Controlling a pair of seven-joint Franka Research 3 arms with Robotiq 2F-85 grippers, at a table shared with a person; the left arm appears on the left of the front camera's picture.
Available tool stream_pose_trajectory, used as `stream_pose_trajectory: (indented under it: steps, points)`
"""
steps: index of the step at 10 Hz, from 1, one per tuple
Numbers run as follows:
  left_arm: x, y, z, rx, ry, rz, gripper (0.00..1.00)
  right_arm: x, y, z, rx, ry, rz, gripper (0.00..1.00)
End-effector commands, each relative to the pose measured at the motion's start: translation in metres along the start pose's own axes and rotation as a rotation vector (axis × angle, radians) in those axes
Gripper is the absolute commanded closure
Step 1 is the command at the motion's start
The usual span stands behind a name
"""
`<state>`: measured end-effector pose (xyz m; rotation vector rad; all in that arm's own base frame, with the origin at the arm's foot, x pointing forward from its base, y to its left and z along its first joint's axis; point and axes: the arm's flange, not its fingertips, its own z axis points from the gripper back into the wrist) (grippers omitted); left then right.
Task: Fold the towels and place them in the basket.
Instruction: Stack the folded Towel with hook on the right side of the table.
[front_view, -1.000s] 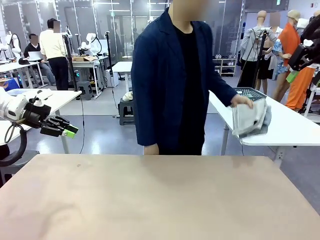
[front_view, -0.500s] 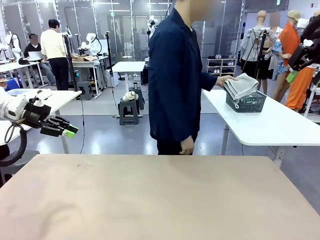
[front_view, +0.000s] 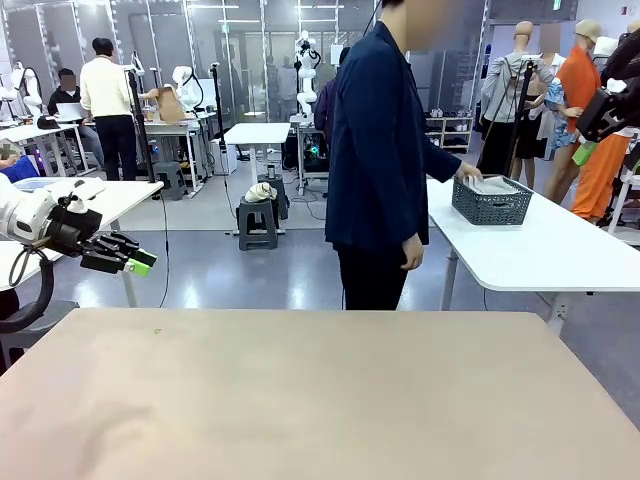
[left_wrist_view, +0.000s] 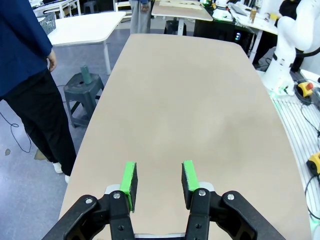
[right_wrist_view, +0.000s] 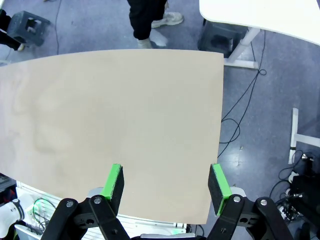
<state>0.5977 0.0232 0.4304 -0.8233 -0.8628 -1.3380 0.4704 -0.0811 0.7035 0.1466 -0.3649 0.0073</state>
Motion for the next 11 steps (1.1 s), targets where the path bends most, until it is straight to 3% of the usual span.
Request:
stream_pose_trajectory:
  steps: [1, 11]
  points:
    - [0.0016, -0.0012, -0.0005, -0.007, 0.006, -0.006, 0.52, 0.0021, 0.0009, 0.0012, 0.011, 0.007, -0.002, 0.15]
    - [0.0016, -0.0012, -0.0005, -0.007, 0.006, -0.006, 0.52, 0.0021, 0.0009, 0.0012, 0.011, 0.007, -0.002, 0.15]
